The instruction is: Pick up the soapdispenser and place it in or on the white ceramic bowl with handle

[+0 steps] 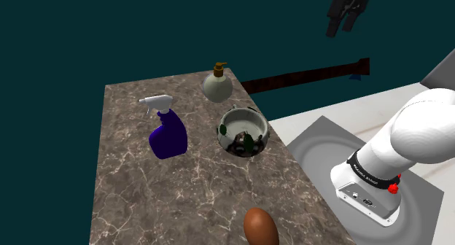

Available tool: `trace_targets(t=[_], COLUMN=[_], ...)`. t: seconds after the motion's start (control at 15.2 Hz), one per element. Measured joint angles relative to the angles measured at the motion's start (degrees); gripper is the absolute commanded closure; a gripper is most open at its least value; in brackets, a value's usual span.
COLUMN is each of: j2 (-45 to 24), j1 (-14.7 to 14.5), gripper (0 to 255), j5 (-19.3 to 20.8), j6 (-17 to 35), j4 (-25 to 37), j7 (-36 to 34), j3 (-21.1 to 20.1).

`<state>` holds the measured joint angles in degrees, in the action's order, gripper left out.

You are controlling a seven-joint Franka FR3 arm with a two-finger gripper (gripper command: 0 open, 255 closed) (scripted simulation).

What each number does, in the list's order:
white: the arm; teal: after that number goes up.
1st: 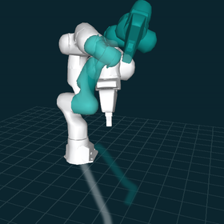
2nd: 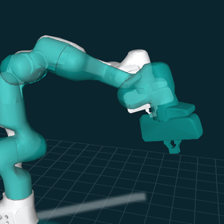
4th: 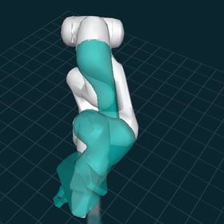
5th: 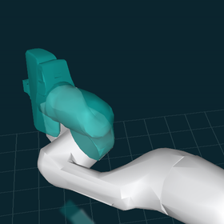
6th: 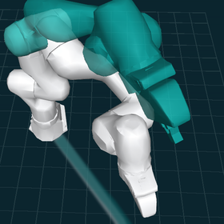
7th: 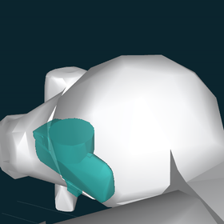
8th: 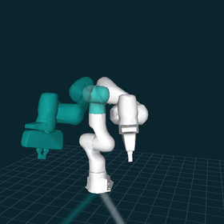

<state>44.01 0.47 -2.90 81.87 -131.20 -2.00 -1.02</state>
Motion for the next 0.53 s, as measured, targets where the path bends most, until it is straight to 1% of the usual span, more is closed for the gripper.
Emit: trace_targets(t=[0.13, 0.53], j2=[-0.6, -9.2], j1=[-0.1, -0.8], gripper=[0, 0], j5=[-0.2, -1.4], j6=[0.6, 9.9], j4=[0.0, 0.4], j7=[-0.3, -3.1], j3=[-0.3, -3.4])
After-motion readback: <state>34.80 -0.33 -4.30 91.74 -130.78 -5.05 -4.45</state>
